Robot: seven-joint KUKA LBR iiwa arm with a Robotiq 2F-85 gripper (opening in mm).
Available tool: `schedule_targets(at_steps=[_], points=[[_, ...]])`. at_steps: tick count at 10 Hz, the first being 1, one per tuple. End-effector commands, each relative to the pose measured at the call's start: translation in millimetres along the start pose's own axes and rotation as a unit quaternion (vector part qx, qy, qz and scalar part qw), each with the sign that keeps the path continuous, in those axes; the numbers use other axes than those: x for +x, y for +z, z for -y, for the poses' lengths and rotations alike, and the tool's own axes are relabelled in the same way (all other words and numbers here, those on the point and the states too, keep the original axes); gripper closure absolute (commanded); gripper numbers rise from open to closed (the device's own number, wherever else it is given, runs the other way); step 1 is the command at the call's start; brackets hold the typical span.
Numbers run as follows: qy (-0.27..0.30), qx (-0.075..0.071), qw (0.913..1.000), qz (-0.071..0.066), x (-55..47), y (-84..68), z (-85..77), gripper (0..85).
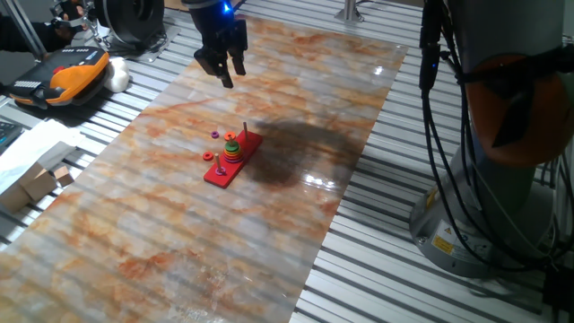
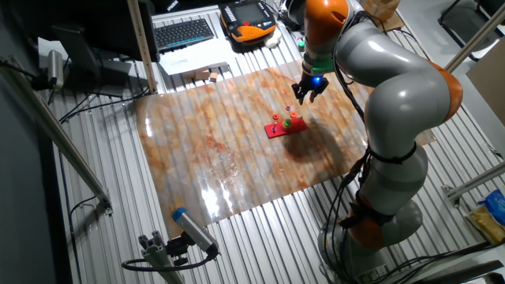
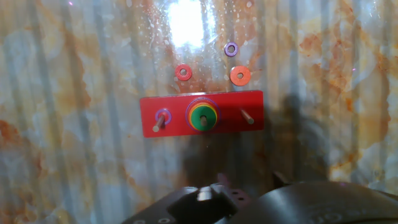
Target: Take out one Hanoi block and throw it aside
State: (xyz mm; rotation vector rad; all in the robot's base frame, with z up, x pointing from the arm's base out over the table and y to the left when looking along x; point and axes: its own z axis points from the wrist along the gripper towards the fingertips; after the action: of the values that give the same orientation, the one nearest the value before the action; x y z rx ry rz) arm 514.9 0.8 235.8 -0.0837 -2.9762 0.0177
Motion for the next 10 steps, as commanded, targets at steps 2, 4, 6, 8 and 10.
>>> schedule_targets(at_steps=[2,4,6,8,10], points=[[0.000,0.000,1.0000,0.000,0.0,0.0,0.1,68.0],[0.000,0.000,1.0000,0.000,0.0,0.0,0.1,68.0],[-0.004,0.001,1.0000,0.001,0.1,0.0,0.1,68.0],[-0.009,0.001,1.0000,0.000,0.1,0.0,0.0,68.0],[-0.014,0.002,0.9999,-0.002,0.0,0.0,0.0,68.0]])
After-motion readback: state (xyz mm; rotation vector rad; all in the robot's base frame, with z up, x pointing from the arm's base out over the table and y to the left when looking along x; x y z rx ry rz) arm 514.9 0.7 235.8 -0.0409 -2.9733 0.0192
